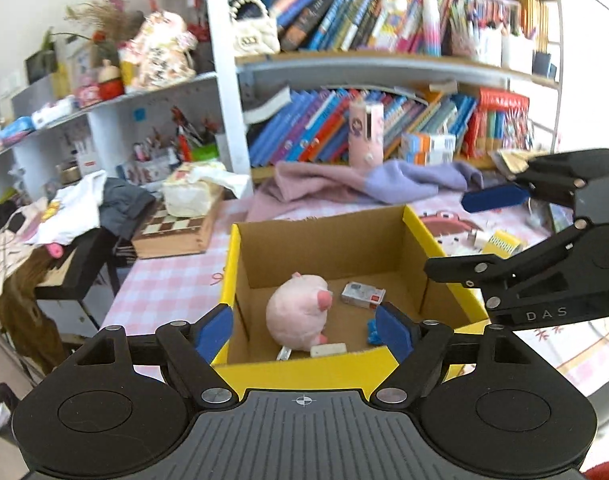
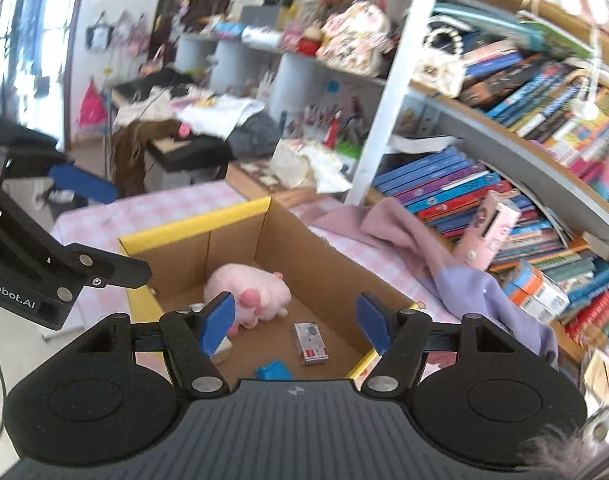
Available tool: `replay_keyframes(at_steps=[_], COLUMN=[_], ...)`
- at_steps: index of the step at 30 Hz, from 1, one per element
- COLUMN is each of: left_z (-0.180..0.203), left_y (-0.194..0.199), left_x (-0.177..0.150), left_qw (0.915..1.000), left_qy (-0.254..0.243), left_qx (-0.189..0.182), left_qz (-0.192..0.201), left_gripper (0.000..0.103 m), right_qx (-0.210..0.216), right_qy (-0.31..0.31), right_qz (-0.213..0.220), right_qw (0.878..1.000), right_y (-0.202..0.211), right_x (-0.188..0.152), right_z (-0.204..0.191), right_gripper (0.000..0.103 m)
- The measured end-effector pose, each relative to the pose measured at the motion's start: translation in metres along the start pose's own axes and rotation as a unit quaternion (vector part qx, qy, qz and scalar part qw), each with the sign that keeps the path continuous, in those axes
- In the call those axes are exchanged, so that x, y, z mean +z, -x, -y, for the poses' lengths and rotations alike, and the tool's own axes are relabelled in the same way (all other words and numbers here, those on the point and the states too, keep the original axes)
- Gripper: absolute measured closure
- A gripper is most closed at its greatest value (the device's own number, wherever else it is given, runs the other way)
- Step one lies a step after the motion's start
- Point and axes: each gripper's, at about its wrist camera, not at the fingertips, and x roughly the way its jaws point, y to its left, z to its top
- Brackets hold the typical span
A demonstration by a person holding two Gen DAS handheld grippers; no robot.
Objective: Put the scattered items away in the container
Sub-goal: 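Withdraw both tools from the box toward the tape and spray bottle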
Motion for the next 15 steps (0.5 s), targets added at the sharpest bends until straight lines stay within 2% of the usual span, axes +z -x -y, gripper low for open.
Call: replay_keyframes(at_steps=[7, 15], left_z=[0.015, 0.03], left_y=[0.038, 0.065], left_x=[-0.018, -0.044], left_qw=[0.9994, 0.9987], left_qy=[0.003, 0.019], left_qx=[0.012, 0.018], left_qz=[0.031, 0.043], left_gripper=[0.021, 0.02], right_qx=[-0.04, -0.088], right_qy=[-0.041, -0.081], right_qz=[0.026, 0.037], right_qw=[0.998, 0.992], right_y=[0.047, 0.089], right_x=[-0.017, -0.048], right_z=[-0.013, -0.027], right_gripper=[0.036, 0.034])
